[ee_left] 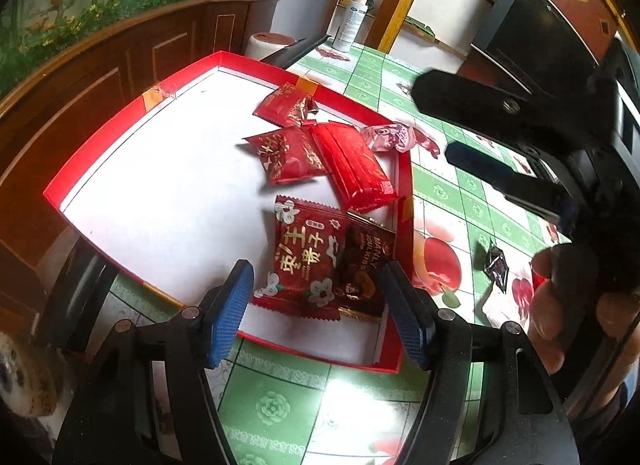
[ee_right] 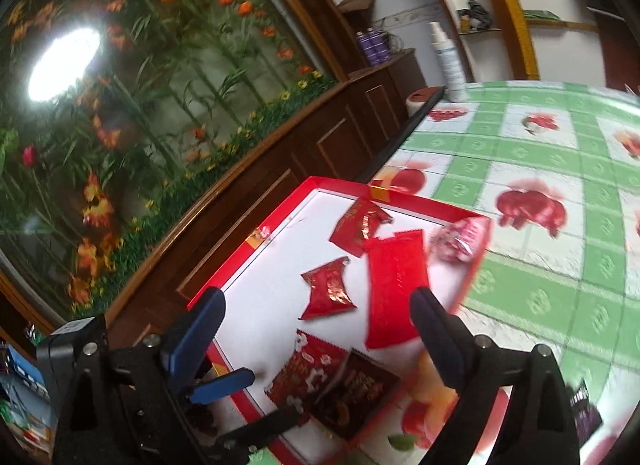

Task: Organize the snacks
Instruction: 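Move both open tools back over the remaining snacks on the table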

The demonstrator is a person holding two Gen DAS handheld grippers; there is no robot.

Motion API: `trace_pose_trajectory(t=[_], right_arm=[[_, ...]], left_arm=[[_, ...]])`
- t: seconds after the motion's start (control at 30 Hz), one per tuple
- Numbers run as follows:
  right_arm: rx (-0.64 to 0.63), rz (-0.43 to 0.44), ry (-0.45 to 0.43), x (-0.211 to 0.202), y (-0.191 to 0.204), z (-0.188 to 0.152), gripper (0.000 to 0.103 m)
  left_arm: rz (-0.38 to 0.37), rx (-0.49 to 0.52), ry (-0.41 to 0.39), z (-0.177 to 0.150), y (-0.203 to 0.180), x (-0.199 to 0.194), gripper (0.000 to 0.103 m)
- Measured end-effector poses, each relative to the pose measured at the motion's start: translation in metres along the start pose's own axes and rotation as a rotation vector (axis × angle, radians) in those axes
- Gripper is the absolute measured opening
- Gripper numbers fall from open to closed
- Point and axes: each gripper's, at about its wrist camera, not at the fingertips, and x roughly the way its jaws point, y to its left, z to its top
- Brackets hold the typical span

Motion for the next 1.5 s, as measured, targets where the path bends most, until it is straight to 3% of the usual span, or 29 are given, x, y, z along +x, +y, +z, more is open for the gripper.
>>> trace_pose_trajectory(t=[0.27, 0.8, 1.17, 1.5], right_arm=[[0.050, -0.042, 0.022, -0.018, -0.014, -0.021, 0.101], [0.148, -0.139, 0.017, -0.086, -0.061, -0.063, 0.103], [0.253, -0.300, -0.068, -0.157, -0.122, -0.073, 0.103], [0.271, -0.363, -0.047, -0.191, -0.146, -0.090, 0.103]], left_arm=[[-0.009, 0.027, 0.014, -0.008, -0.012, -0.005, 0.069], [-0.076, 0.102, 0.041, -0.022, -0.056, -0.009, 0.072], [-0.112, 0.183, 0.088, -0.036, -0.095, 0.001, 0.072], [-0.156, 0.269, 0.152, -0.049, -0.131, 0.015, 0.072]])
